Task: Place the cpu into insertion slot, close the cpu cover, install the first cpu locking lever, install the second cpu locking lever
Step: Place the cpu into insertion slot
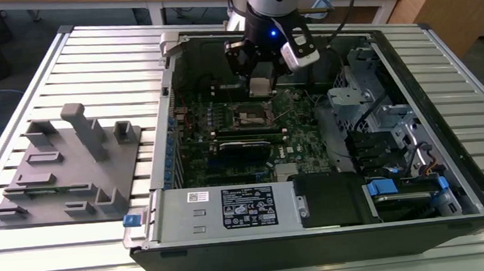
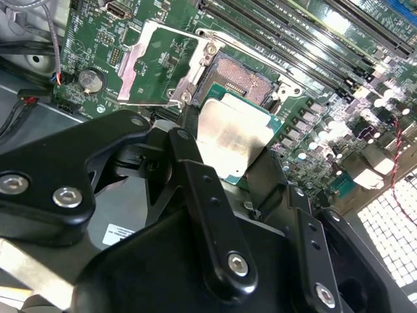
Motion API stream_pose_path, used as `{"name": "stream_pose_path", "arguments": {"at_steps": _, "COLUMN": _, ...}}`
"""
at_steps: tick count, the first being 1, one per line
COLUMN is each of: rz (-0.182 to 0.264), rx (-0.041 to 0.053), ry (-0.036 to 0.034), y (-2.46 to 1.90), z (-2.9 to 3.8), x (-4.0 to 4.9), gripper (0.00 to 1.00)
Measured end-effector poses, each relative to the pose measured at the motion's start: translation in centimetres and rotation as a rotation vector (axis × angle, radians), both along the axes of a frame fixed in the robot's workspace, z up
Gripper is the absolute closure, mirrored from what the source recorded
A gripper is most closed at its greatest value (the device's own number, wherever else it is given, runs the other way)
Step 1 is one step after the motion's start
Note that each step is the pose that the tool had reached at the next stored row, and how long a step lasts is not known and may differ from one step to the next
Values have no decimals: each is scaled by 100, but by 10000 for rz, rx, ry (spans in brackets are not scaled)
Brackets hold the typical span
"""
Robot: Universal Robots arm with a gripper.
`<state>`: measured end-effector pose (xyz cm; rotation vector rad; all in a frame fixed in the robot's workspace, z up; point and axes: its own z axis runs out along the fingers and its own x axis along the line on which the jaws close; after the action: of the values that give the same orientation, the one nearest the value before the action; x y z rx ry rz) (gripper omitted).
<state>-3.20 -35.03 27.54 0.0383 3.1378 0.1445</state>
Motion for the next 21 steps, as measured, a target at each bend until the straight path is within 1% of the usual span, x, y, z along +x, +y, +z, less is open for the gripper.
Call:
{"name": "stream_pose_path", "arguments": {"at_steps": 6, "rz": 0, "rx": 22, "ry": -1, "y": 0, "z": -7, "x": -1, "gripper": 46}}
{"name": "stream_pose_path", "arguments": {"at_steps": 14, "rz": 0, "rx": 24, "ry": 0, "y": 0, "z": -40, "x": -3, "gripper": 46}}
{"name": "stream_pose_path", "arguments": {"at_steps": 21, "rz": 0, "rx": 25, "ry": -1, "y": 0, "z": -50, "x": -3, "gripper": 46}}
